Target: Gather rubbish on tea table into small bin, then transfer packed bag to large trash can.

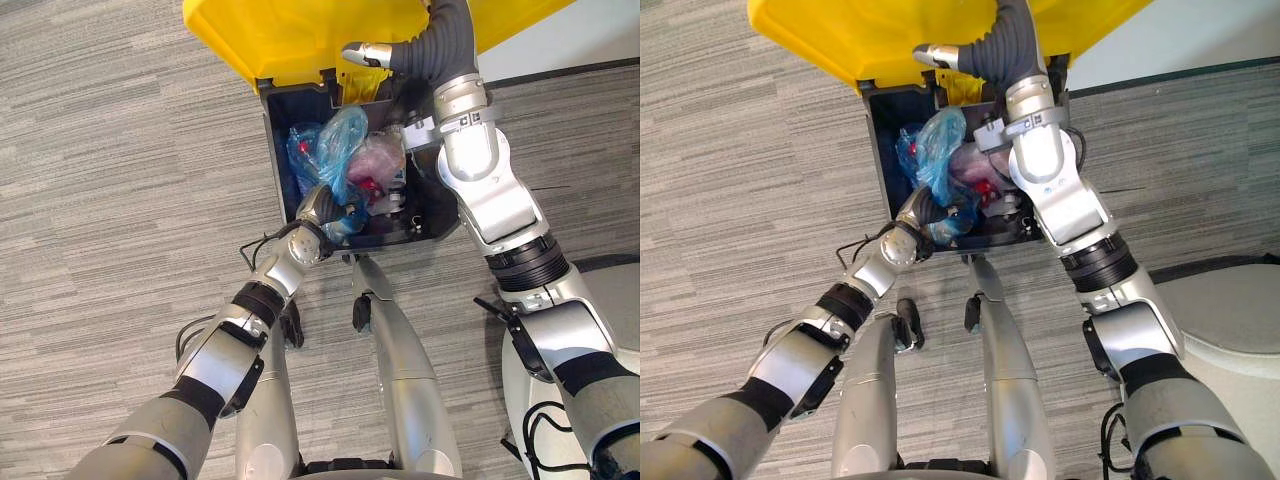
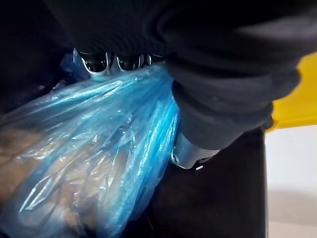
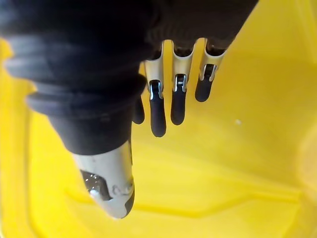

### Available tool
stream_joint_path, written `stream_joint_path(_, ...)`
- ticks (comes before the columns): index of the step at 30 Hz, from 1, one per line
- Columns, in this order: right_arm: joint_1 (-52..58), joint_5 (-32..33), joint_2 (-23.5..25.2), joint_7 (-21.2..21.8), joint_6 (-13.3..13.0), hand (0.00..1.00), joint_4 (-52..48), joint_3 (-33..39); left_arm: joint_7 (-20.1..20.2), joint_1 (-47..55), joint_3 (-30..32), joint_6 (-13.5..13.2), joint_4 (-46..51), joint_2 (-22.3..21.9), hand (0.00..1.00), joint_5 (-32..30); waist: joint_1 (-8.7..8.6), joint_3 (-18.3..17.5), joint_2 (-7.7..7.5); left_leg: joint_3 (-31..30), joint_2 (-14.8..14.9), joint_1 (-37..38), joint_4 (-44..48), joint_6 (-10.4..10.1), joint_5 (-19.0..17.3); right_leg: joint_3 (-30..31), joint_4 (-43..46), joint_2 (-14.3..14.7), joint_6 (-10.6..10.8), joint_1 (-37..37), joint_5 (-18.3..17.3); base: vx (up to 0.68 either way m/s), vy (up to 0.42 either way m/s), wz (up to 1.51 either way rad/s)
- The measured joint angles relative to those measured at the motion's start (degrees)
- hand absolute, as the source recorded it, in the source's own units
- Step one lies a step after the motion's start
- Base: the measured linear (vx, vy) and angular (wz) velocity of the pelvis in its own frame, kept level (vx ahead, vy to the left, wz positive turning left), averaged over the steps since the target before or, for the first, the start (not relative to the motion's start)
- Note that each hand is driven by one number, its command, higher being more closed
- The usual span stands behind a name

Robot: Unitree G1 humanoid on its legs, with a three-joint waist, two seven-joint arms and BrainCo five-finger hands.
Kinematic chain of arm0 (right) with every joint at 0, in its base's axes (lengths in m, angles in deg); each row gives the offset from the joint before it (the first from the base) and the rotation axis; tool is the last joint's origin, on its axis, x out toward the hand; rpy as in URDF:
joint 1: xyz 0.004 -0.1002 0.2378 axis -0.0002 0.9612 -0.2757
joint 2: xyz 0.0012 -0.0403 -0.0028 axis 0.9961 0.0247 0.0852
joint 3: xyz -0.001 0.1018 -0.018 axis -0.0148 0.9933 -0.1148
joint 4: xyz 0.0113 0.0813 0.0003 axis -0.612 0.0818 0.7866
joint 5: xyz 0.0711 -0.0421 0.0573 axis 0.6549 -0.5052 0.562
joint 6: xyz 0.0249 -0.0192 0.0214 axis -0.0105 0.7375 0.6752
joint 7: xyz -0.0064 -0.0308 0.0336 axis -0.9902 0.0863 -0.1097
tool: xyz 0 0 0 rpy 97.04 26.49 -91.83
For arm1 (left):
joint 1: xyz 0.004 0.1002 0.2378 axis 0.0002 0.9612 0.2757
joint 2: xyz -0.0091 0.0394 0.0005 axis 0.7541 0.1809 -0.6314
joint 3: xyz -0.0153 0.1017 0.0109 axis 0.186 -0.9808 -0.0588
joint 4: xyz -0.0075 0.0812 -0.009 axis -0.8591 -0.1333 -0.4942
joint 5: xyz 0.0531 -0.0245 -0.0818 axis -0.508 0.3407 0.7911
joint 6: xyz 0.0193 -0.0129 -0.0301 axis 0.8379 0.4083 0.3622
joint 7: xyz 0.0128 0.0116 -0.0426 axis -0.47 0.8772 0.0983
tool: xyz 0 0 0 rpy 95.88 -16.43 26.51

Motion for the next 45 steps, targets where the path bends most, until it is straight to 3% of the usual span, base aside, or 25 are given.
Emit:
stream_joint_path(16,-0.1,-0.1,0.2,1.3,-0.5,0.0,2.1,-2.0,0.1,0.6,0.3,0.0,0.4,-1.7,0.0,-0.8,0.81,0.0,0.01,-0.5,-0.1,1.0,0.9,0.2,-0.1,-0.4,0.9,-0.5,0.0,1.3,0.0,0.02,-0.017,0.01)
stream_joint_path(18,2.0,-0.6,0.1,1.4,-0.5,0.0,2.4,-1.8,0.1,3.0,0.7,-0.1,4.0,-1.1,0.0,-0.5,0.82,-0.1,0.03,-1.0,-0.2,2.0,0.9,0.2,-0.1,-0.9,0.9,-0.7,0.0,2.7,-0.1,0.01,-0.029,0.12)
stream_joint_path(22,9.2,-1.5,0.1,2.5,-0.5,0.0,2.4,-0.4,0.0,8.0,0.7,-0.6,11.3,1.0,0.0,1.3,1.18,-0.1,0.05,-2.0,-0.4,4.5,0.4,0.2,-0.1,-1.9,0.9,-1.1,-0.5,5.5,-0.4,0.01,-0.034,0.13)
stream_joint_path(26,18.0,-2.8,0.2,3.0,-0.3,0.0,2.3,4.0,0.0,16.4,2.3,-1.8,19.9,3.7,0.0,3.2,2.79,-0.3,0.36,-2.3,-0.6,8.4,-1.1,0.1,0.0,-2.0,1.5,-1.3,-1.0,8.6,-1.1,0.03,-0.042,0.04)
stream_joint_path(32,38.6,-5.0,2.6,5.0,0.0,0.0,-2.7,13.1,1.4,35.7,12.3,-4.8,28.1,5.4,0.0,10.7,4.0,-1.2,1.08,-3.9,-2.3,20.2,-7.6,-0.5,1.7,-3.8,6.0,-3.7,-2.1,17.0,-6.4,0.05,-0.042,0.27)
stream_joint_path(37,48.8,-5.1,8.9,6.4,-0.1,0.0,-2.7,15.8,3.8,47.8,22.4,-5.4,25.2,5.2,0.0,17.0,4.27,-5.8,2.0,-4.9,-3.3,28.5,-15.0,-0.5,3.9,-5.3,5.5,-4.9,-1.1,23.2,-8.7,0.07,-0.05,0.24)
stream_joint_path(43,53.1,-5.1,14.2,9.0,-0.4,0.0,2.4,16.9,5.9,52.8,31.2,-4.6,6.3,2.4,0.0,17.4,4.23,-10.0,1.58,-5.6,-3.7,38.4,-25.8,-1.6,7.6,-6.3,0.8,-4.2,-0.8,30.9,-8.9,0.08,-0.058,0.11)
stream_joint_path(45,53.6,-5.2,15.1,9.8,-0.4,0.0,5.8,17.5,6.6,53.8,33.4,-3.7,1.6,1.7,0.0,17.3,4.07,-11.0,1.11,-5.7,-3.7,40.2,-27.8,-2.5,8.5,-6.6,0.4,-3.9,0.2,32.1,-9.6,0.07,-0.017,0.06)
